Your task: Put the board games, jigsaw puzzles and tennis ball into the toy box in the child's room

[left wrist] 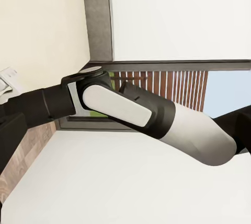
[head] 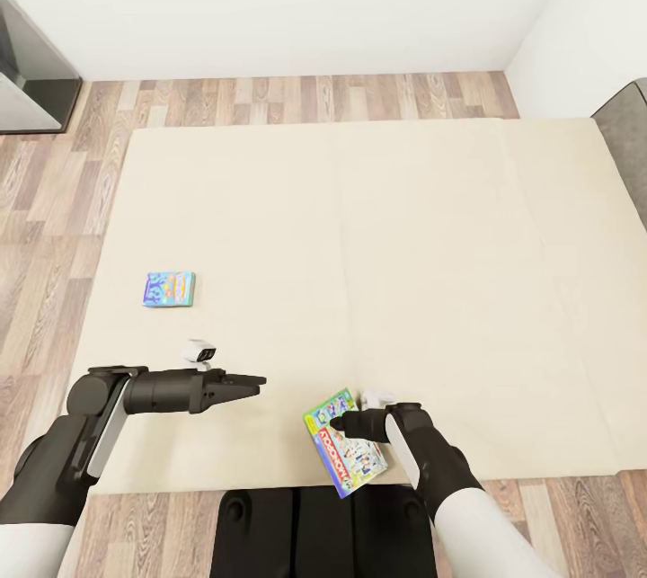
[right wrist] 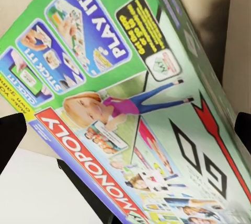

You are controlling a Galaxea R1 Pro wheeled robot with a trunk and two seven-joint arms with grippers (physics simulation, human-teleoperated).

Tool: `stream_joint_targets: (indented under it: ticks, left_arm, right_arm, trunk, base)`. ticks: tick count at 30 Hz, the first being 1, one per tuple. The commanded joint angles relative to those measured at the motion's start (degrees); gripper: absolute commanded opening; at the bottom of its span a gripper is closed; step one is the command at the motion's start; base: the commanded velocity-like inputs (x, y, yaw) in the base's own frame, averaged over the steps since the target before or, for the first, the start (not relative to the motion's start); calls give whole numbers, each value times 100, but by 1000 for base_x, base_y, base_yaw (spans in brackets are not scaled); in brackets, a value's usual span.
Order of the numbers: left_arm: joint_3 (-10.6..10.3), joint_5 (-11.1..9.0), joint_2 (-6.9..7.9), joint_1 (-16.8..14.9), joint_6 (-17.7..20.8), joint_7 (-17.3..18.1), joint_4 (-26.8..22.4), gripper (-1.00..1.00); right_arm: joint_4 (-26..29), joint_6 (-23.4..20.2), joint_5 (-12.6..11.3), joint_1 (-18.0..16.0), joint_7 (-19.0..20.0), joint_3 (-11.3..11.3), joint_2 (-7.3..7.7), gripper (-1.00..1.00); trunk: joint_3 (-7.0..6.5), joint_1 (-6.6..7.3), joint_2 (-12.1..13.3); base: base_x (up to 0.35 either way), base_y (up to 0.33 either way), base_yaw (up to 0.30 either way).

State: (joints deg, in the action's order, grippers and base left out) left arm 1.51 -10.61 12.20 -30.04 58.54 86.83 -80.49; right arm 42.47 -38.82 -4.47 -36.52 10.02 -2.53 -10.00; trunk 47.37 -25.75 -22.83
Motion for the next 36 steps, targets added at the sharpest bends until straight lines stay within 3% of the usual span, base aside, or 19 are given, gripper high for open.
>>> stream_joint_targets:
  ticks: [1,36]
  left_arm:
    - [-1,-3,2,-2,61,18,-2,100]
    - [-1,-3,2,-2,61,18,-2,100]
  right_arm:
    - [7,-30,-45,0,-17,-2,0,100]
    - [7,-31,-45,2,-17,-2,0,100]
  trunk:
    - [6,-3,-9]
    - [6,-3,-9]
  base:
    - [-1,3,0]
    - [0,48,0]
